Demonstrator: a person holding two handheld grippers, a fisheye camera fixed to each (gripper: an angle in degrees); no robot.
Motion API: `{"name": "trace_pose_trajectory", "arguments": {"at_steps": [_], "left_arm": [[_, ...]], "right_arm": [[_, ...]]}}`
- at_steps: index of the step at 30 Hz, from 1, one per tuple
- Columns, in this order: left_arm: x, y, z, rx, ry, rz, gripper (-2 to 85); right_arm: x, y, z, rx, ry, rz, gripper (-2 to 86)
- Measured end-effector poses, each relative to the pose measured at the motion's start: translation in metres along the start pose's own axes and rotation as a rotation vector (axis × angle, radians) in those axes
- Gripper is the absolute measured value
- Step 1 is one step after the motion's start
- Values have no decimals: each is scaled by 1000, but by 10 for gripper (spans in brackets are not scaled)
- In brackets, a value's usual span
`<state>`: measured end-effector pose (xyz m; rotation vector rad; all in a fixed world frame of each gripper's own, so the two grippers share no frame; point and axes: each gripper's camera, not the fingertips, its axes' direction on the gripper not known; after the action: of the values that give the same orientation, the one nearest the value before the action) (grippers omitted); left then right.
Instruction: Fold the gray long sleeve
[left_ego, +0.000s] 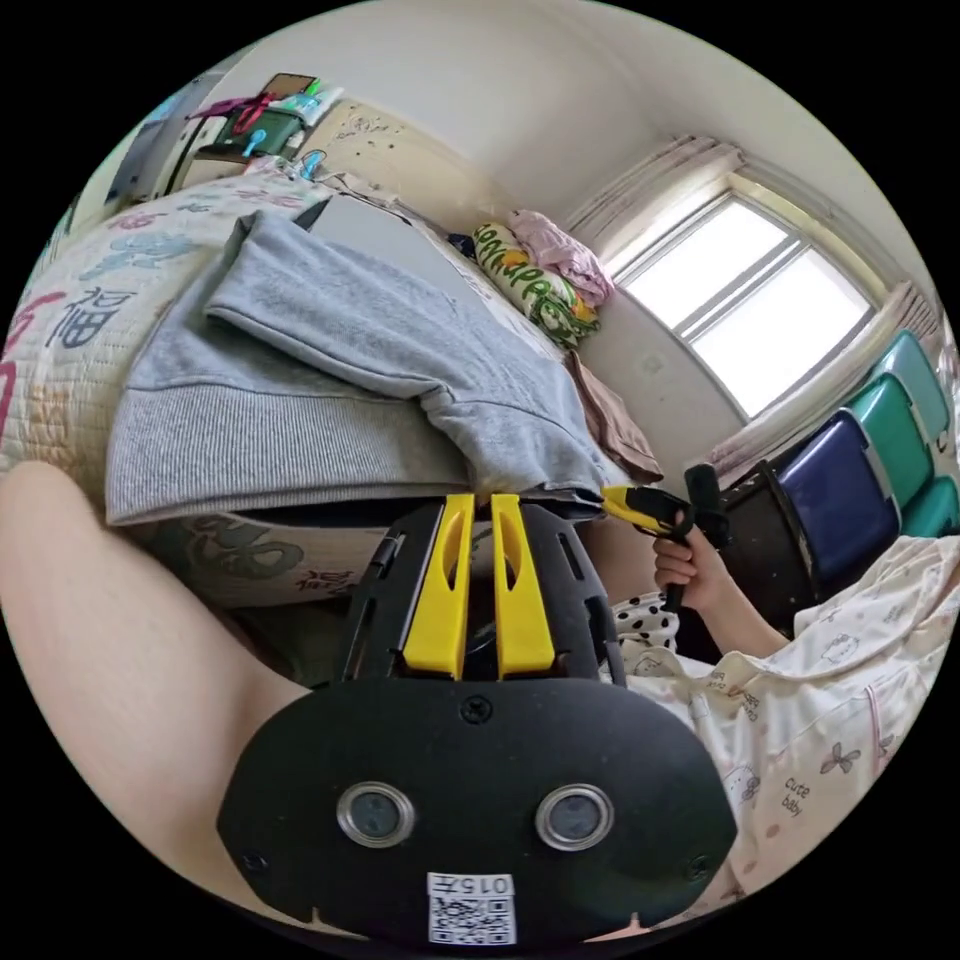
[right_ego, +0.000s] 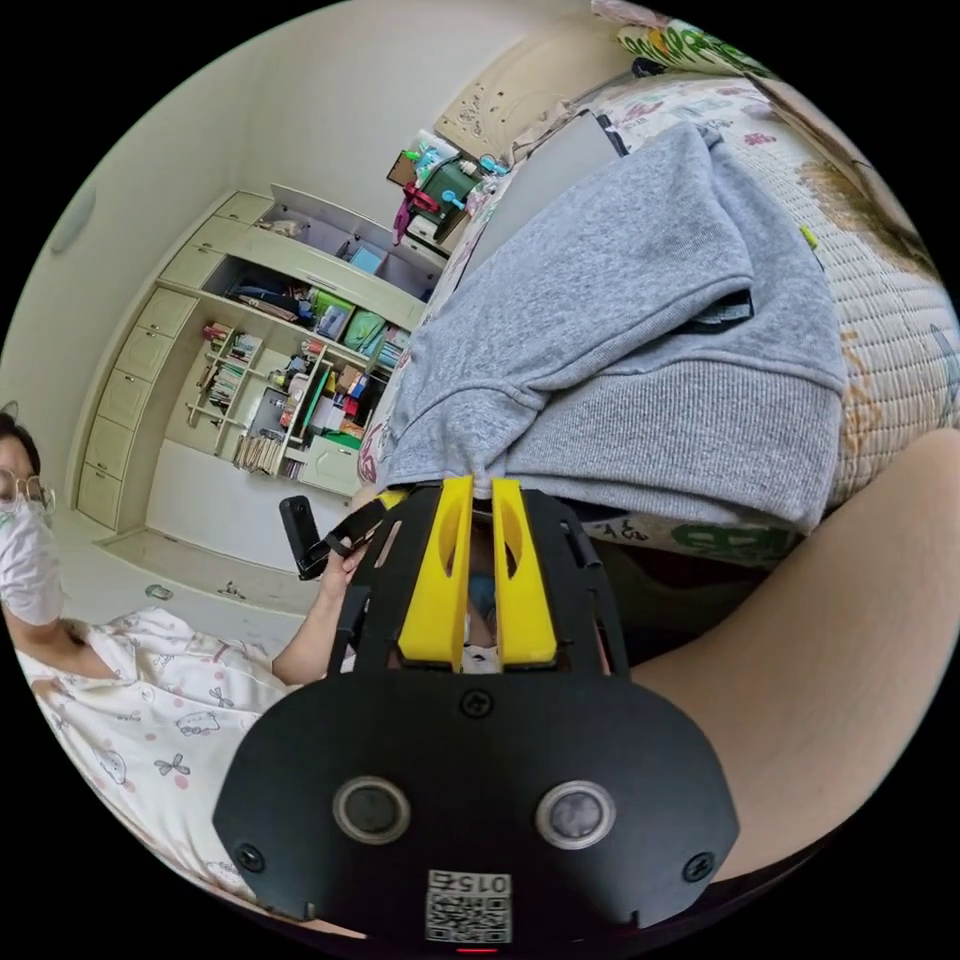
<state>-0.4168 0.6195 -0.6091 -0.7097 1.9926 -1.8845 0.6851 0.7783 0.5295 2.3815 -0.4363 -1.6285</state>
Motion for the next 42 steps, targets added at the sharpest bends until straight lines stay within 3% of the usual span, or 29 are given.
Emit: {"name": "trace_pose_trajectory", "arguments": {"at_steps": [7, 10, 18, 26, 31, 35, 39, 42], "left_arm": [[15, -43, -49, 26, -157, 293, 77], [29, -78, -51, -66, -282, 430, 89], [58, -146, 7, -339, -326, 742, 92], [59, -171, 62, -518, -407, 923, 69], [44, -173, 69, -506, -398, 922, 44], [26, -186, 54, -470, -332, 869, 11], [11, -247, 21, -419, -183, 790, 3], [6, -344, 8, -347, -174, 774, 3]], "right_arm": [[-5, 32, 13, 65, 281, -346, 63], [-7, 33, 46, -55, 417, -527, 80], [23, 42, 169, -402, 649, -878, 104], [63, 42, 228, -508, 645, -933, 87], [78, 42, 256, -549, 660, -967, 57], [92, 14, 249, -546, 539, -836, 9], [75, -42, 221, -464, 478, -795, -3], [31, -137, 213, -317, 649, -853, -3]]}}
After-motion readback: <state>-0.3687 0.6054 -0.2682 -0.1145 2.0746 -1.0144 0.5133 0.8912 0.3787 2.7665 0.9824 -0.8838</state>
